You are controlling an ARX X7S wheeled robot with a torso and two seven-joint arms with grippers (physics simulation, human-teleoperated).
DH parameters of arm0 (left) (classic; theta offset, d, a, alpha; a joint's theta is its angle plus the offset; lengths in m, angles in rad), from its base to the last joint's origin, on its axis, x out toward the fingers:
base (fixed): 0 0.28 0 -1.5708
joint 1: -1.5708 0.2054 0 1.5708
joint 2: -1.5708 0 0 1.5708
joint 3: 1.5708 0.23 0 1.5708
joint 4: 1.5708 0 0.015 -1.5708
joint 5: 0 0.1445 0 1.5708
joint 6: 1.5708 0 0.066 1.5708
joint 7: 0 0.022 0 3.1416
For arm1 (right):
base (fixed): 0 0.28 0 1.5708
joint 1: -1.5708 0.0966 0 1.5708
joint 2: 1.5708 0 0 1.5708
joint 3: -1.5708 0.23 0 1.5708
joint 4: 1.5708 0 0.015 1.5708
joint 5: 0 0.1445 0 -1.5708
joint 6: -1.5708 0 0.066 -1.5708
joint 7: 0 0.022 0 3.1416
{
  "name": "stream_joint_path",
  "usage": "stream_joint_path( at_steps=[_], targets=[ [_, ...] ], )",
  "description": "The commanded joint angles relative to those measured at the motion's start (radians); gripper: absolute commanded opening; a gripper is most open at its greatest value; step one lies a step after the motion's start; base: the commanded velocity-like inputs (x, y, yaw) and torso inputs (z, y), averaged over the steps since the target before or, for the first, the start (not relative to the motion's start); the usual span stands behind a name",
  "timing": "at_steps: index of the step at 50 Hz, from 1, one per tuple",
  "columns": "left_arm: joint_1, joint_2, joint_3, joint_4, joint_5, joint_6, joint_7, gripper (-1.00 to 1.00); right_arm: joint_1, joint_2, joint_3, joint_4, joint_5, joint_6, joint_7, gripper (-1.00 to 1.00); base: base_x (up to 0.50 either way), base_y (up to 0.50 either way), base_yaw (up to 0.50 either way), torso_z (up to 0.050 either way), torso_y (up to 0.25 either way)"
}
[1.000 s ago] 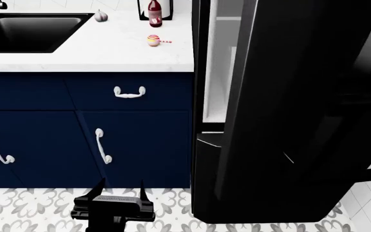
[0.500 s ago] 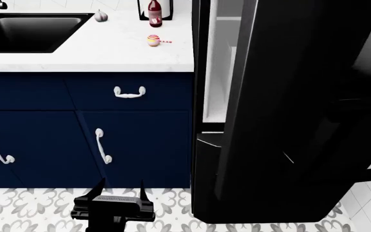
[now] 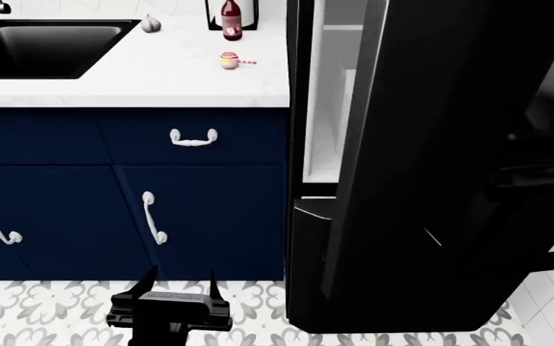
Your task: Open the fridge door
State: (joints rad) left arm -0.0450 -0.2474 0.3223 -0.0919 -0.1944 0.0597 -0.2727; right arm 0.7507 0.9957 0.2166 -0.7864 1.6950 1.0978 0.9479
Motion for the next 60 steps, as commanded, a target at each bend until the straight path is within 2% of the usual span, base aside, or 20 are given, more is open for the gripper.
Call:
stream_joint_path(
  at_steps=[1,30,43,49,55,57,60],
  targets=[
    [-0.002,-0.003,0.005,0.000,-0.004,-0.002,-0.002,1.00,0.025,0.034,0.003,-0.041,0.086,-0.023,0.066,1.00,0.00,0.00,0.00,0.000,0.000],
    [-0.005,-0.009,0.014,0.000,-0.005,-0.005,-0.022,1.00,-0.063,0.200,0.334,-0.208,0.321,-0.090,0.222,1.00,0.00,0.00,0.00,0.000,0.000],
    [-0.008,-0.012,0.019,-0.003,-0.009,-0.005,-0.024,1.00,0.012,0.234,0.303,-0.258,0.347,-0.105,0.269,1.00,0.00,0.00,0.00,0.000,0.000],
    [-0.007,-0.014,0.021,0.000,-0.012,-0.006,-0.025,1.00,0.181,0.170,0.229,-0.260,0.453,-0.014,0.362,1.00,0.00,0.00,0.00,0.000,0.000],
    [-0.008,-0.015,0.023,-0.002,-0.014,-0.004,-0.026,1.00,0.369,0.055,0.126,-0.259,0.589,0.119,0.521,1.00,0.00,0.00,0.00,0.000,0.000],
    [-0.008,-0.015,0.023,-0.001,-0.014,-0.004,-0.028,1.00,0.437,-0.052,0.024,-0.259,0.553,0.241,0.568,1.00,0.00,0.00,0.00,0.000,0.000],
    [-0.008,-0.016,0.024,-0.002,-0.014,-0.002,-0.029,1.00,0.481,-0.124,-0.051,-0.259,0.547,0.318,0.616,1.00,0.00,0.00,0.00,0.000,0.000]
  ],
)
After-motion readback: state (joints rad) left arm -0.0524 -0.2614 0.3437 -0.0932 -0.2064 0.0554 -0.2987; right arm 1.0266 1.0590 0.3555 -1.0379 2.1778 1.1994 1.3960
